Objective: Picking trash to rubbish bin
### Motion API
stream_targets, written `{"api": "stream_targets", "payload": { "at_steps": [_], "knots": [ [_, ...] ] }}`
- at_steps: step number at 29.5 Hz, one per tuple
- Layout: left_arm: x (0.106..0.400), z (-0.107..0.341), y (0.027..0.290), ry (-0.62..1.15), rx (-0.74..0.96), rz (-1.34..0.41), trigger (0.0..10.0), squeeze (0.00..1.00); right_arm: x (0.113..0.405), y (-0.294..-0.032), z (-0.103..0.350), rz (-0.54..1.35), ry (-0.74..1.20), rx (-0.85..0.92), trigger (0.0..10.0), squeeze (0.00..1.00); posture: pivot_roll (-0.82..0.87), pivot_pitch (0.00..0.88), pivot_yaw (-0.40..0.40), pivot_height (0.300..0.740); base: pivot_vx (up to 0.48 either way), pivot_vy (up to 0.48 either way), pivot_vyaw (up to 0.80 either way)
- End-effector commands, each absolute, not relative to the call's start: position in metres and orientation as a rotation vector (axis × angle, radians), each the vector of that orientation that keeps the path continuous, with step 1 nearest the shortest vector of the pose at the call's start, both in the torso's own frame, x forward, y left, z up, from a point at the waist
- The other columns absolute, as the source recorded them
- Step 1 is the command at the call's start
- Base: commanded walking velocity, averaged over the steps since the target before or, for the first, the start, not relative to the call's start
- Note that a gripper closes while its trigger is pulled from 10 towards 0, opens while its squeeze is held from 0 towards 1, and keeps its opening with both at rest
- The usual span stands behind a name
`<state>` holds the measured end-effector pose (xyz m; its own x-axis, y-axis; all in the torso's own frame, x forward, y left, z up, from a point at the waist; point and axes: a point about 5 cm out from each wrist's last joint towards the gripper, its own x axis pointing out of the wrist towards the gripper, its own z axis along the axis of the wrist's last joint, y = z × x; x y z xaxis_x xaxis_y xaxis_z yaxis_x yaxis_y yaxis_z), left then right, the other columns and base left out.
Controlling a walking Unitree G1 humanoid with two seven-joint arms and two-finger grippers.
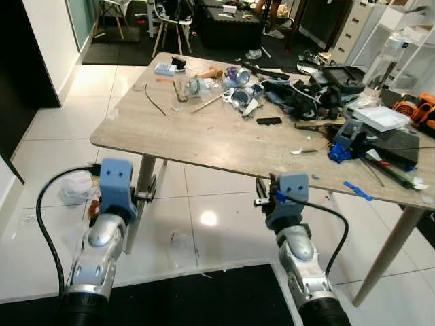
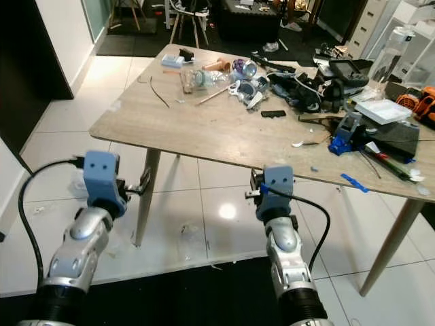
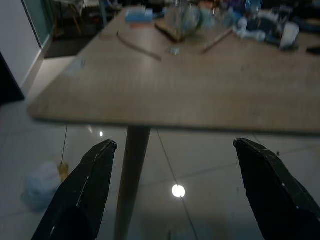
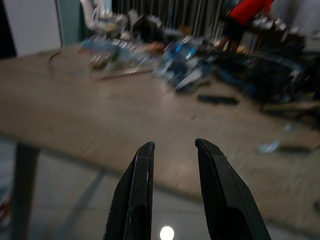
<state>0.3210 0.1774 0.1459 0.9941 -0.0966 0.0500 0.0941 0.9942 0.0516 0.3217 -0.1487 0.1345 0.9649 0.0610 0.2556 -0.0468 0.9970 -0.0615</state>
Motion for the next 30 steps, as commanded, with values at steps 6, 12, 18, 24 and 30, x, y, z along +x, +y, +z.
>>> {"api": "stream_targets", "payload": {
  "at_steps": [6, 12, 18, 24, 30],
  "knots": [
    [0.325, 0.150, 0.165, -0.044, 0.045, -0.135, 10.0, 0.00, 0.319, -0.163, 0.130, -0.004, -0.225, -0.079, 10.0, 0.00, 0.03, 0.127, -0.045, 0.740, 0.380, 0.000, -0.07],
    [0.324, 0.149, 0.160, -0.039, 0.032, -0.130, 10.0, 0.00, 0.320, -0.167, 0.130, -0.011, -0.219, -0.077, 10.0, 0.00, 0.04, 0.132, -0.037, 0.740, 0.377, 0.000, -0.65],
    [0.324, 0.149, 0.165, -0.027, 0.053, -0.113, 10.0, 0.00, 0.321, -0.166, 0.135, -0.018, -0.230, -0.047, 10.0, 0.00, 0.05, 0.126, -0.049, 0.740, 0.379, 0.000, -0.64],
    [0.327, 0.154, 0.165, -0.041, 0.055, -0.109, 10.0, 0.00, 0.325, -0.161, 0.135, 0.009, -0.222, -0.065, 10.0, 0.00, 0.04, 0.122, -0.054, 0.740, 0.379, 0.000, 0.00],
    [0.325, 0.151, 0.160, -0.032, 0.052, -0.126, 10.0, 0.00, 0.327, -0.160, 0.138, 0.020, -0.211, -0.073, 10.0, 0.00, 0.03, 0.130, -0.059, 0.740, 0.379, 0.000, 0.00]
  ]
}}
